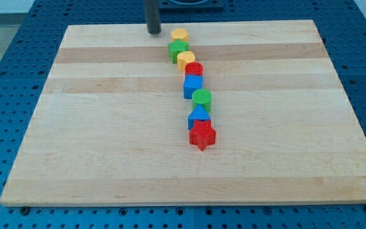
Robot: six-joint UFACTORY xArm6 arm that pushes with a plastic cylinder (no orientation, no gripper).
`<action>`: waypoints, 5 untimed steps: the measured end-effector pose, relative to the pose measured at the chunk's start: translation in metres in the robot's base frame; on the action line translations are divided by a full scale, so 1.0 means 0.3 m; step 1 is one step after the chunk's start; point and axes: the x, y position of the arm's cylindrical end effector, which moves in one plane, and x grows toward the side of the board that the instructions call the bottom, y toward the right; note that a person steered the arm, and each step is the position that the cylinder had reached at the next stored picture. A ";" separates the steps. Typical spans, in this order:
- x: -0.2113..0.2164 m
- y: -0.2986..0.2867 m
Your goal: Move your arm towards the yellow hexagon
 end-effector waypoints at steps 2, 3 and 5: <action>0.002 -0.006; 0.018 -0.175; 0.127 -0.135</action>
